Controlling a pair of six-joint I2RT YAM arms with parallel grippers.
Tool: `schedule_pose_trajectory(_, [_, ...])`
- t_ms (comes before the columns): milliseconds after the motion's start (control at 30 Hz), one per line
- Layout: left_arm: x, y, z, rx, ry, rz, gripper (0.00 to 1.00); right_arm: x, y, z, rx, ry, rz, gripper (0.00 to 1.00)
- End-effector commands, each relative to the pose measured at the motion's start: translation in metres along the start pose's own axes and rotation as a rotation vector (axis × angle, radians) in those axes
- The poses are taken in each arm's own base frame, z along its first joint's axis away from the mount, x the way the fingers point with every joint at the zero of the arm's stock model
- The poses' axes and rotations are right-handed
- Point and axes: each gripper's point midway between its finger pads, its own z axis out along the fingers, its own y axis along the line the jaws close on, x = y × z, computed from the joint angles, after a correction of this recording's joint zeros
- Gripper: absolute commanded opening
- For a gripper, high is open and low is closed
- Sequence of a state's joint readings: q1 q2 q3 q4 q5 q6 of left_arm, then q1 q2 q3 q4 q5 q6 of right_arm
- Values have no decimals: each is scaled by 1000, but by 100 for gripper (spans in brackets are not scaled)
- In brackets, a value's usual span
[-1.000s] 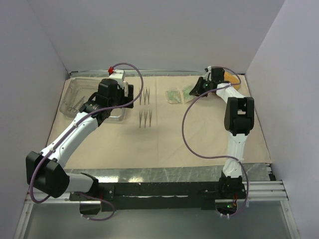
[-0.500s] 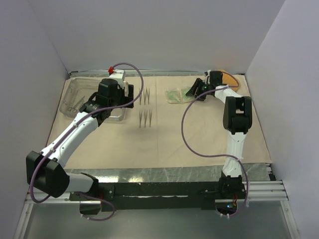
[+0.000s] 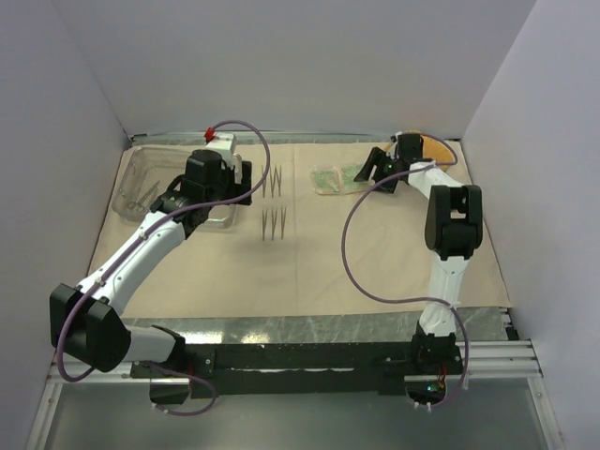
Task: Open and lay out the surgical kit
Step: Place the medical item in the surgical kit, then pick up the medical item from the container.
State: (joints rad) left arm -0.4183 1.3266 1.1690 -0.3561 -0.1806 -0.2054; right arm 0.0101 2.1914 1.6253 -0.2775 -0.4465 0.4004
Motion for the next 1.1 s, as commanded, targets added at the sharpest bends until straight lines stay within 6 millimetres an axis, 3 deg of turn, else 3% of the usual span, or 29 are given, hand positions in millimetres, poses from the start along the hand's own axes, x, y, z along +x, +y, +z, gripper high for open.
schedule_pose_trajectory(0, [-9,-3,-1,12,-37,-28,100,-34,24,-44,2,-143,-51,79])
schedule_pose_trajectory(100, [-12,1,-3,-9,-47,-37,100,-41,35,-57,-30,-201,-27,82])
schedule_pose_trajectory(233, [-11,4,-6,-20,-51,-52,99,-52,75,-65,-240,-257,3,86])
schedule_pose_trajectory(433, [-7,-1,-9,11,-47,-80,100,-70,108,-59,-470,-289,135,91])
schedule_pose_trajectory(633, [-5,1,-13,1,-43,-93,100,-74,102,-29,-533,-270,215,100])
schedule_pose_trajectory(767, [-2,2,-14,-6,-38,-102,99,-64,92,-6,-582,-245,283,100])
schedule_pose_trajectory(967, [3,4,-15,-12,-24,-113,99,-50,80,8,-567,-222,307,100])
schedule_pose_trajectory(1067, [4,5,-16,-19,-24,-115,100,-49,81,4,-575,-224,303,100])
